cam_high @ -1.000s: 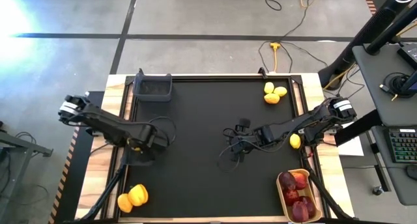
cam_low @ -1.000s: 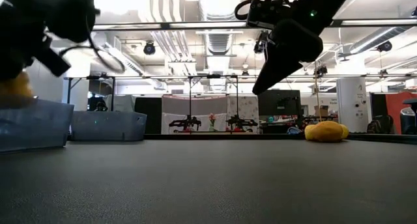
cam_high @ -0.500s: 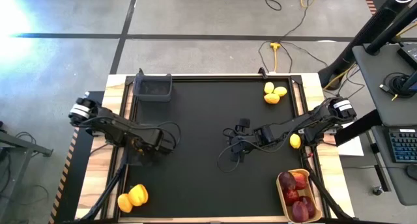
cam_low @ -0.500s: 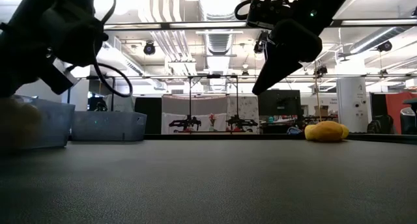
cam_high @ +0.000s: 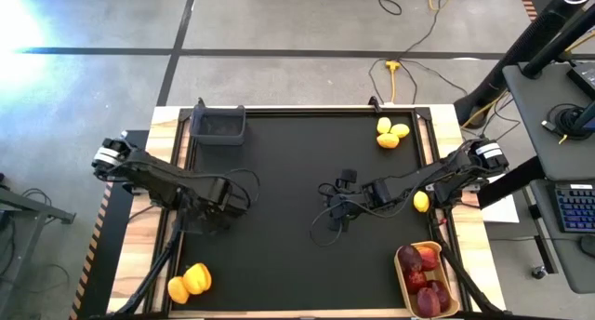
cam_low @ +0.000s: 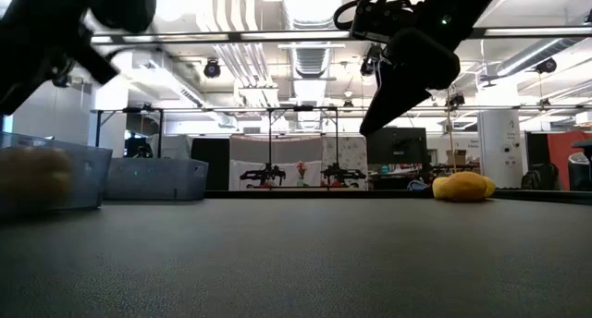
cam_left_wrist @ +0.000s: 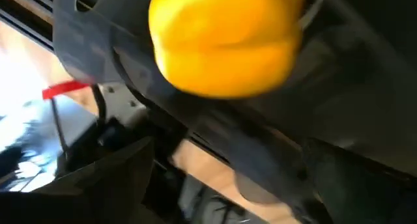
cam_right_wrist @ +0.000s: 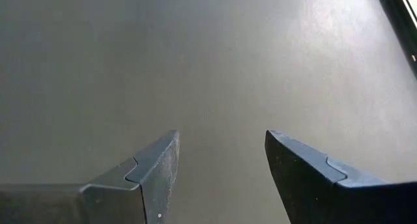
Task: Sort produce into baskets
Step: Put the bell pepper into the bottom black bin
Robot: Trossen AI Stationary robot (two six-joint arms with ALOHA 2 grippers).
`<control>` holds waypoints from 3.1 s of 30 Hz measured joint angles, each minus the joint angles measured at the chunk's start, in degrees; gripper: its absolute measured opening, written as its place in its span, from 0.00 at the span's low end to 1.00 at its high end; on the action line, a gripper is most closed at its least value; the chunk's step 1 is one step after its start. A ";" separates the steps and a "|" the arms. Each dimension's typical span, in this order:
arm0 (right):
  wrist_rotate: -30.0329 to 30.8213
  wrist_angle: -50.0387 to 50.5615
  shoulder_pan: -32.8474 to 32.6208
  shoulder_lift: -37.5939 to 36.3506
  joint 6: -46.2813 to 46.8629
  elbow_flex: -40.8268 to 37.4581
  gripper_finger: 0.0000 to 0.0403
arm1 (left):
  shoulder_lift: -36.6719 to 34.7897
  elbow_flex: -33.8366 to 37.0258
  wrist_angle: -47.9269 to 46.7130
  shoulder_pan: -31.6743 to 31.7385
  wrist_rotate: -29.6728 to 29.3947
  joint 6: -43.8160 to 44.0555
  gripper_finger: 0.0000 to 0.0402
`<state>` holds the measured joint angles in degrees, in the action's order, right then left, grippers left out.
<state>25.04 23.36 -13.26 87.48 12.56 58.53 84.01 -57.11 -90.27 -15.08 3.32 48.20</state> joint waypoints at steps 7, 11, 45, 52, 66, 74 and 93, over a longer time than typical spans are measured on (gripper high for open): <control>0.00 0.03 0.00 0.00 -0.36 -0.31 0.55 | -3.98 -8.38 2.83 -6.72 10.11 13.78 0.92; -0.80 0.01 0.00 0.02 -1.09 -0.56 0.55 | -1.70 -12.67 4.61 -15.21 14.83 20.89 0.92; -5.75 -6.31 -0.11 2.86 -2.12 -0.68 0.55 | 24.70 -19.01 16.80 -33.52 21.41 23.41 0.92; -5.75 -7.72 -0.11 2.86 -2.29 -0.68 0.55 | 24.60 -13.95 24.26 -33.57 21.14 24.09 0.92; -5.67 -7.88 -0.11 2.86 -3.62 -0.68 0.55 | 24.72 -22.92 10.05 -33.67 7.35 20.85 0.80; -5.61 -8.90 -0.11 2.86 -3.49 -0.68 0.55 | 18.82 -32.15 -0.26 -30.32 -10.66 25.14 0.82; -5.64 -8.64 -0.11 2.84 -2.75 -0.68 0.55 | -7.16 2.56 1.60 -22.20 -4.21 27.50 0.86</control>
<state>19.40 14.72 -13.37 90.32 9.81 57.84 76.85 -54.55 -88.68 -37.28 -0.89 75.70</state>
